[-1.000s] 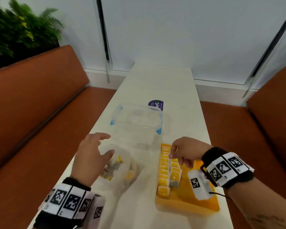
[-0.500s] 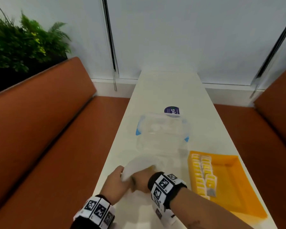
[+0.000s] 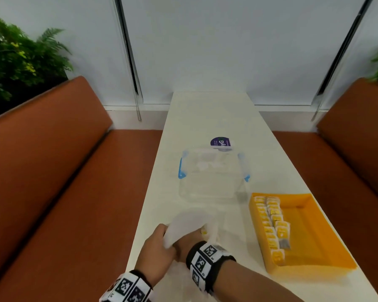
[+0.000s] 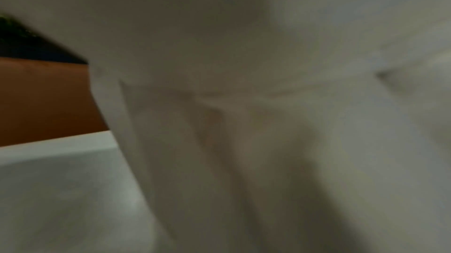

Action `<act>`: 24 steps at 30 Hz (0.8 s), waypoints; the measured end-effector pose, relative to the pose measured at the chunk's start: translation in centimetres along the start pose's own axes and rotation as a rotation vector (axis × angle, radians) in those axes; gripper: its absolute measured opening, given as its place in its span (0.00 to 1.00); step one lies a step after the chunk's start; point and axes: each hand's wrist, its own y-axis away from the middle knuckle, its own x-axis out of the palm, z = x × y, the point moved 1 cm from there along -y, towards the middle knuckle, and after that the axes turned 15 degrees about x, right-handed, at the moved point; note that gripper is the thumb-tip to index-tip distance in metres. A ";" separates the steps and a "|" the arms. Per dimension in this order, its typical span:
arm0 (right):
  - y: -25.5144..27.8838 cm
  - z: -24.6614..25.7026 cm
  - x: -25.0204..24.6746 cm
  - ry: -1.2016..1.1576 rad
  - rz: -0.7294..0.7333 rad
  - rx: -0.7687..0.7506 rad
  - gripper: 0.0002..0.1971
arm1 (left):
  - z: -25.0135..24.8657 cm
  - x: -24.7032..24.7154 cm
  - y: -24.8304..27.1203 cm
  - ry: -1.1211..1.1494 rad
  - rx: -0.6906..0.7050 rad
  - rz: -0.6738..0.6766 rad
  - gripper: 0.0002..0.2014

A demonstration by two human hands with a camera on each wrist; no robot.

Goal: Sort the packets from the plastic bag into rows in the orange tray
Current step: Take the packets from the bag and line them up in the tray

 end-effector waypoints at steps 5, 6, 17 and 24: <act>0.5 0.1 -1.6 0.042 0.025 -0.053 0.19 | -0.1 -0.1 -0.6 -0.015 -0.023 -0.019 0.09; 0.6 0.2 -1.9 0.097 0.051 -0.048 0.18 | -0.1 -0.2 -0.8 -0.016 -0.025 -0.025 0.09; 2.6 -4.6 -3.2 -0.535 -0.242 -0.171 0.09 | 0.5 -0.5 -3.1 -0.076 -0.056 -0.109 0.09; 3.1 -6.5 -3.9 -1.165 -0.276 -0.015 0.23 | 0.4 -0.1 -3.6 -0.048 -0.140 -0.111 0.12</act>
